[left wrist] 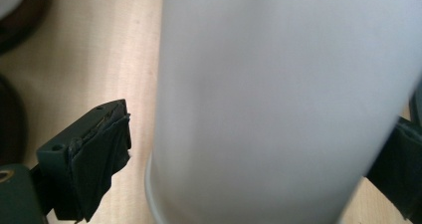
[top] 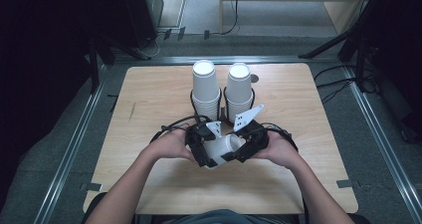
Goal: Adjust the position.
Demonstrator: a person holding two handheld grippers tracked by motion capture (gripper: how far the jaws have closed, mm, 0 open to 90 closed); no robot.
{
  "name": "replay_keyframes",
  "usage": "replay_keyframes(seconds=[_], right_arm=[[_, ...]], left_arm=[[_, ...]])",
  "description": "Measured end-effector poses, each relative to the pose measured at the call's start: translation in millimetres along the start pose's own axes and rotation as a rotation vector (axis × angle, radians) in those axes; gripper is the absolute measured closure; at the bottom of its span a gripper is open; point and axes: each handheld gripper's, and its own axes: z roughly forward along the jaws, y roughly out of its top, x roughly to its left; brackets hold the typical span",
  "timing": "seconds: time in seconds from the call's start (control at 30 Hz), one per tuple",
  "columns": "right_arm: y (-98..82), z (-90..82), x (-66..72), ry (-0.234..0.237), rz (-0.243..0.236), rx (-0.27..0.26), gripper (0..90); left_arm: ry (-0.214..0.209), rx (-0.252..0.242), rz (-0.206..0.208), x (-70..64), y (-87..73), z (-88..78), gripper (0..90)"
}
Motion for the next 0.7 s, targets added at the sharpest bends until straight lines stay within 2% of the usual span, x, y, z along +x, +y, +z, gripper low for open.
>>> replay_keyframes(seconds=[0.03, 0.07, 0.1, 0.13, 0.2, 0.3, 0.53, 0.6, 0.63, 0.7], right_arm=[[-0.7, -1.0, -0.8, 0.001, -0.004, -0.005, 24.9], [-1.9, -3.6, -1.2, -0.006, 0.003, -0.011, 24.8], [-1.9, -3.6, -1.2, -0.006, 0.003, -0.011, 24.8], [-2.6, -5.1, -1.4, -0.012, 0.003, -0.014, 24.8], [-3.7, -7.6, -2.2, -0.016, 0.007, -0.023, 24.8], [-7.0, -15.8, -4.7, -0.038, 0.022, -0.042, 24.7], [-11.7, -27.9, -7.8, -0.06, 0.04, -0.074, 24.7], [-14.2, -34.5, -8.5, -0.066, 0.049, -0.098, 24.7], [-14.2, -34.5, -8.5, -0.066, 0.049, -0.098, 24.7], [-15.7, -38.6, -8.7, -0.064, 0.052, -0.117, 24.7]], left_arm=[[-0.012, -0.012, -0.015, 1.2, -0.8, -1.8, 0.0], [-0.013, -0.05, -0.018, 2.2, -2.7, -5.7, 0.0], [-0.013, -0.05, -0.018, 2.2, -2.7, -5.7, 0.0], [-0.015, -0.074, -0.028, 3.4, -3.5, -7.8, 0.0], [0.012, -0.13, -0.041, 4.7, -5.7, -12.2, 0.0], [0.021, -0.173, -0.058, 6.9, -9.8, -19.2, 0.0], [0.018, -0.231, -0.072, 5.3, -16.5, -24.6, 0.0], [0.017, -0.245, -0.061, 4.0, -17.8, -26.7, 0.0], [0.03, -0.265, -0.062, 2.8, -18.3, -27.8, 0.0], [0.013, -0.297, -0.067, 3.1, -19.3, -29.5, 0.0]])
